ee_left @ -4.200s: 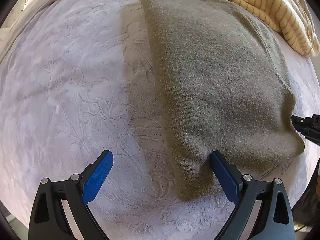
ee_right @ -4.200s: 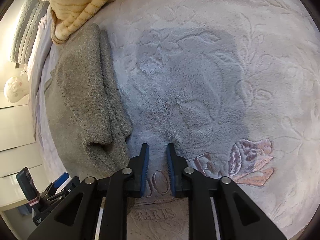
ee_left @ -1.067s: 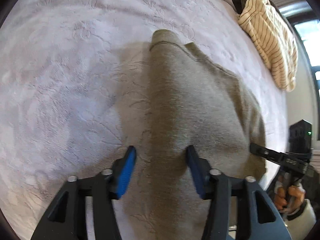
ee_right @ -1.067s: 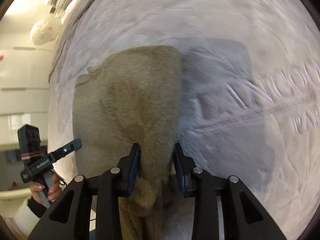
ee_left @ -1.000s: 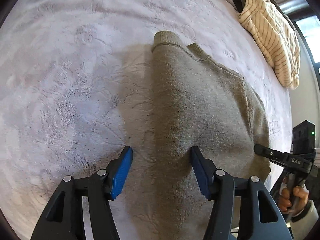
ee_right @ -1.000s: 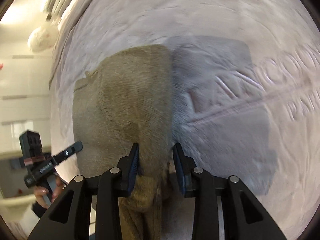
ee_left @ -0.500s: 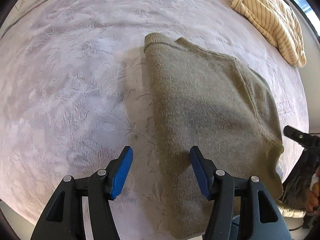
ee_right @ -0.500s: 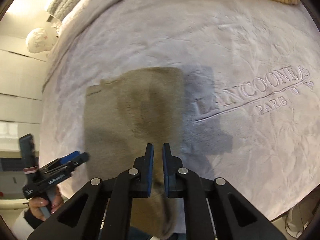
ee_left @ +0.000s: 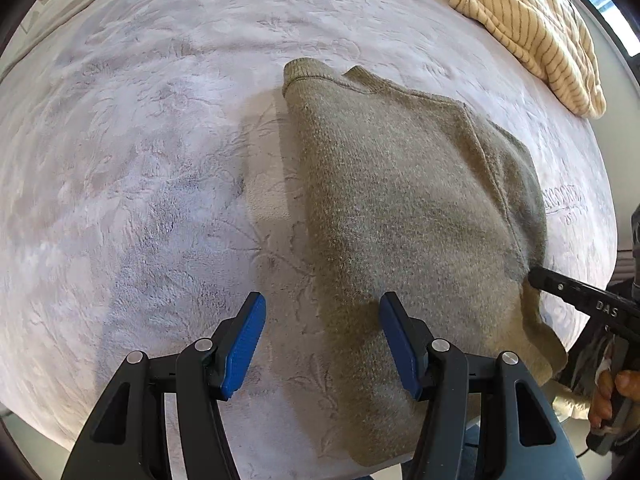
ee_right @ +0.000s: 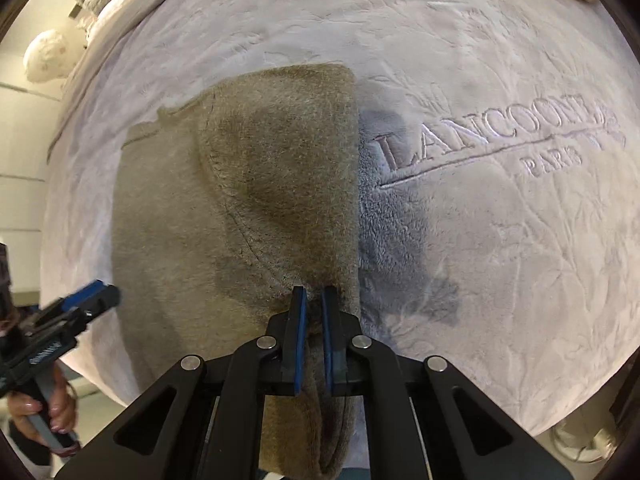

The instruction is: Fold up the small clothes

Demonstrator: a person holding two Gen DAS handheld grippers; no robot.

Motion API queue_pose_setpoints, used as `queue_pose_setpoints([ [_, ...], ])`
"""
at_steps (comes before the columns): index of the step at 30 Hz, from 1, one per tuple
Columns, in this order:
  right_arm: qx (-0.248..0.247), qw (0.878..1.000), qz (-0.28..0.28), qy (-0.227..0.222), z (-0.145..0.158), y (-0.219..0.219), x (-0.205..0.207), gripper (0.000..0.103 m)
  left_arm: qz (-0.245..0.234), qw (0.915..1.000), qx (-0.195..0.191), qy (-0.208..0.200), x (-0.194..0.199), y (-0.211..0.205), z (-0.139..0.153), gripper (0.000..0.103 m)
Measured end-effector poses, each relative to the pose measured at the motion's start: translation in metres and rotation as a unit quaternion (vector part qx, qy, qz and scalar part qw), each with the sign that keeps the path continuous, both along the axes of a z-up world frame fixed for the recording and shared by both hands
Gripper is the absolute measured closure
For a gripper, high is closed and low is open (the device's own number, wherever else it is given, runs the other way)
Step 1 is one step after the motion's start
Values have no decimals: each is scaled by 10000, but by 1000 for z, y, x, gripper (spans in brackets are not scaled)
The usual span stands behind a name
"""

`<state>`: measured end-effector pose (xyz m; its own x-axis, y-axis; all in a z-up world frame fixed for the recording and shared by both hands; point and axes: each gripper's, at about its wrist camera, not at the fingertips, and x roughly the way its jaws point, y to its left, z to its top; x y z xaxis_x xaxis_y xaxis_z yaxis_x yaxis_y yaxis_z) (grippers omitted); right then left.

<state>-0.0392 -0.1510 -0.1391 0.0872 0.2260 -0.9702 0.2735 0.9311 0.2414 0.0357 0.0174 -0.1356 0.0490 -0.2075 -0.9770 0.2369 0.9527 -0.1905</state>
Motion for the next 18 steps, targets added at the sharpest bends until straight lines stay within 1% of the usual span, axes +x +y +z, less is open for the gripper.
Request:
queue_pose_setpoints([
  [4,-134,9999,19,9,3,5,-1,97,-72,9996,186,-221,-5,-1,9,42],
  [6,-209,9997,105,16,3,8,-2,97,-22,9995,206,-234,-7,2,11,42],
  [8,-260,9995,177,31,4,9,-2,97,14,9997,190,-134,-9,3,11,42],
  [10,-261,9994,220,59,5,9,-1,97,35,9996,263,-51,-12,3,10,42],
  [12,-201,9995,244,96,6,8,0,97,59,9993,377,-38,-16,1,8,42],
  [15,-79,9995,294,100,8,5,1,97,194,9990,401,54,-24,1,7,42],
  [16,-39,9995,290,109,8,3,0,97,211,9989,403,73,-25,0,6,40],
  [17,15,9995,278,121,9,1,-2,97,220,9988,430,94,-25,0,4,26],
  [18,62,9995,269,132,9,-2,-3,97,249,9985,484,67,-28,-2,5,20],
])
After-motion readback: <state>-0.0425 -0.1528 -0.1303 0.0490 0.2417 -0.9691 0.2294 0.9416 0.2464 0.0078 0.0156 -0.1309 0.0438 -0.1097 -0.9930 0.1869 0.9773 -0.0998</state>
